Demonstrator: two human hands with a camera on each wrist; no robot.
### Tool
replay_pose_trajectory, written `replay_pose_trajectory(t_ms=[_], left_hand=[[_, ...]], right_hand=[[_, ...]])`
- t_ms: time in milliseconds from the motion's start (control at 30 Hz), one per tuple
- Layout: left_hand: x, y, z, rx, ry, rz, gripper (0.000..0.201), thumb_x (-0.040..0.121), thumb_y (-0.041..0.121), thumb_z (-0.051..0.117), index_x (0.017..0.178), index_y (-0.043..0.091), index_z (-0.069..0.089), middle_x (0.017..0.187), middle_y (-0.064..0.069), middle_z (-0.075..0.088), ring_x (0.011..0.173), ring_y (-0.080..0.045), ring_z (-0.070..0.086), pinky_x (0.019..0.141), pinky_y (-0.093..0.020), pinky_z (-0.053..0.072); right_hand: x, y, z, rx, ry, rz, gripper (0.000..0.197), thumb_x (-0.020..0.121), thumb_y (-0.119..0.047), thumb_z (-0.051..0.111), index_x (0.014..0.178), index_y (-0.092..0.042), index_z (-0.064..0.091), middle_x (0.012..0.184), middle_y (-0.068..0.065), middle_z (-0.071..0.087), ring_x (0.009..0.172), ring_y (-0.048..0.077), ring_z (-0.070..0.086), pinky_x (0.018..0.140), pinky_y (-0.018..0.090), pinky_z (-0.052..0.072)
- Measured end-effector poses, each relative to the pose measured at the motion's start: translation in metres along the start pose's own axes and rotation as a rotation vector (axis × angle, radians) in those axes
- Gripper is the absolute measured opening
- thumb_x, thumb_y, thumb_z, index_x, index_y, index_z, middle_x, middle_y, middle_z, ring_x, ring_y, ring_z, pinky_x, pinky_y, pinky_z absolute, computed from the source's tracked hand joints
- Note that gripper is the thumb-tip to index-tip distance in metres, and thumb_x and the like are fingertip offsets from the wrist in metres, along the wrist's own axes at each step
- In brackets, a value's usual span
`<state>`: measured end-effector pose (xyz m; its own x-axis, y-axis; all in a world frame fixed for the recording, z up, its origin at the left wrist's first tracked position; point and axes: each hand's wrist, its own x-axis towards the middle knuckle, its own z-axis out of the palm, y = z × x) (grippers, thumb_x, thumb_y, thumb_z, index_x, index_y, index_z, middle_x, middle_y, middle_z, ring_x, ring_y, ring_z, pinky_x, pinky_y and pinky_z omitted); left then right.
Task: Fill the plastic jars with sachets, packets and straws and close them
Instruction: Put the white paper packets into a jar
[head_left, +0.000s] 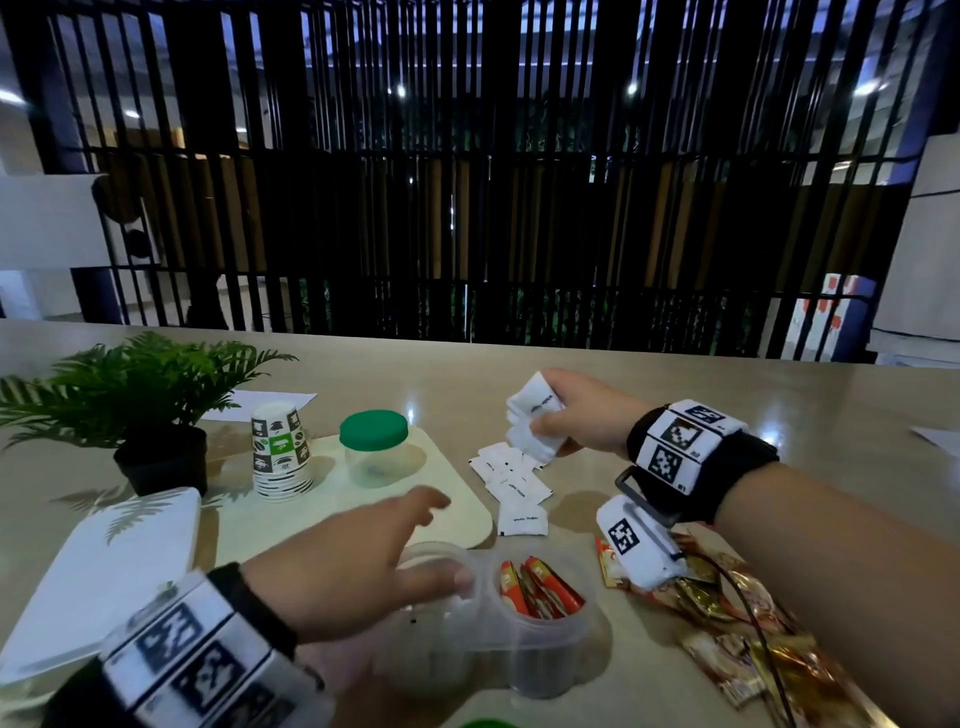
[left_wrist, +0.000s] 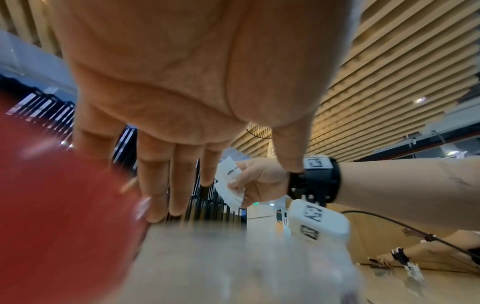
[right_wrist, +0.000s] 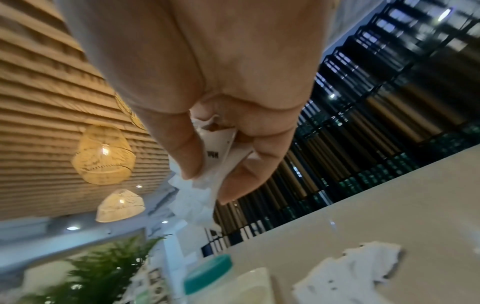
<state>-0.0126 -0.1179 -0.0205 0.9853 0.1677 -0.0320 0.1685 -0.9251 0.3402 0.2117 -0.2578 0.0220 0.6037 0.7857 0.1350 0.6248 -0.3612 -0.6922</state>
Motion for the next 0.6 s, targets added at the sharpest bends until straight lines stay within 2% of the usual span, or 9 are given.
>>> replay_pose_trajectory(t_ms=[33, 133, 233, 333, 467, 533, 600], left_hand=[[0.002, 0.005, -0.004, -0.028, 0.05, 0.01, 0.104, 0.055, 0.096, 0.03, 0.142, 0.04, 0.027, 0.136, 0.016, 0.048, 0.115, -0.001, 0.051, 0.095, -0.019, 0.04], [0.013, 0.021, -0.02, -0.169, 0.218, 0.044, 0.068, 0.085, 0.061, 0.049, 0.144, 0.032, 0.029, 0.129, 0.01, 0.054, 0.101, -0.002, 0.058, 0.087, -0.022, 0.048], [0.021, 0.033, -0.031, -0.419, 0.317, 0.092, 0.04, 0.093, 0.04, 0.055, 0.128, 0.027, 0.044, 0.109, 0.004, 0.064, 0.087, -0.009, 0.065, 0.081, -0.029, 0.054], [0.023, 0.041, -0.034, -0.663, 0.364, 0.093, 0.014, 0.096, 0.024, 0.056, 0.109, 0.018, 0.055, 0.095, -0.014, 0.068, 0.073, -0.017, 0.063, 0.071, -0.033, 0.055], [0.023, 0.044, -0.03, -0.723, 0.384, 0.097, 0.012, 0.094, 0.016, 0.06, 0.101, 0.008, 0.056, 0.084, -0.013, 0.068, 0.069, -0.018, 0.066, 0.064, -0.032, 0.056], [0.021, 0.045, -0.029, -0.704, 0.412, 0.1, 0.009, 0.093, 0.014, 0.062, 0.093, 0.007, 0.057, 0.082, -0.014, 0.067, 0.066, -0.017, 0.066, 0.059, -0.027, 0.056], [0.02, 0.045, -0.027, -0.682, 0.441, 0.096, 0.011, 0.092, 0.015, 0.063, 0.086, 0.008, 0.057, 0.08, -0.016, 0.068, 0.066, -0.019, 0.066, 0.059, -0.029, 0.056]], right_hand=[[-0.009, -0.01, 0.003, 0.041, -0.031, -0.026, 0.022, 0.089, -0.003, 0.056, 0.095, -0.023, 0.052, 0.106, 0.013, 0.062, 0.096, 0.03, 0.065, 0.08, 0.045, 0.058], [-0.034, -0.034, 0.012, 0.132, -0.123, -0.111, 0.021, 0.09, -0.003, 0.058, 0.094, -0.024, 0.052, 0.101, 0.008, 0.063, 0.087, 0.024, 0.066, 0.07, 0.033, 0.058], [-0.053, -0.049, 0.019, 0.177, -0.178, -0.156, 0.02, 0.092, -0.007, 0.058, 0.098, -0.023, 0.049, 0.095, 0.003, 0.06, 0.077, 0.015, 0.06, 0.058, 0.025, 0.051], [-0.064, -0.056, 0.021, 0.199, -0.171, -0.176, 0.023, 0.091, -0.005, 0.059, 0.1, -0.02, 0.044, 0.094, 0.007, 0.056, 0.072, 0.014, 0.055, 0.052, 0.022, 0.047], [-0.074, -0.061, 0.024, 0.186, -0.138, -0.163, 0.028, 0.088, -0.004, 0.063, 0.097, -0.02, 0.042, 0.088, 0.005, 0.054, 0.069, 0.012, 0.055, 0.05, 0.021, 0.047], [-0.077, -0.063, 0.025, 0.201, -0.114, -0.155, 0.032, 0.086, -0.003, 0.065, 0.1, -0.018, 0.04, 0.089, 0.006, 0.054, 0.069, 0.012, 0.055, 0.049, 0.02, 0.046], [-0.079, -0.064, 0.027, 0.232, -0.095, -0.149, 0.038, 0.083, 0.001, 0.066, 0.105, -0.015, 0.039, 0.092, 0.008, 0.053, 0.07, 0.014, 0.056, 0.049, 0.02, 0.046]])
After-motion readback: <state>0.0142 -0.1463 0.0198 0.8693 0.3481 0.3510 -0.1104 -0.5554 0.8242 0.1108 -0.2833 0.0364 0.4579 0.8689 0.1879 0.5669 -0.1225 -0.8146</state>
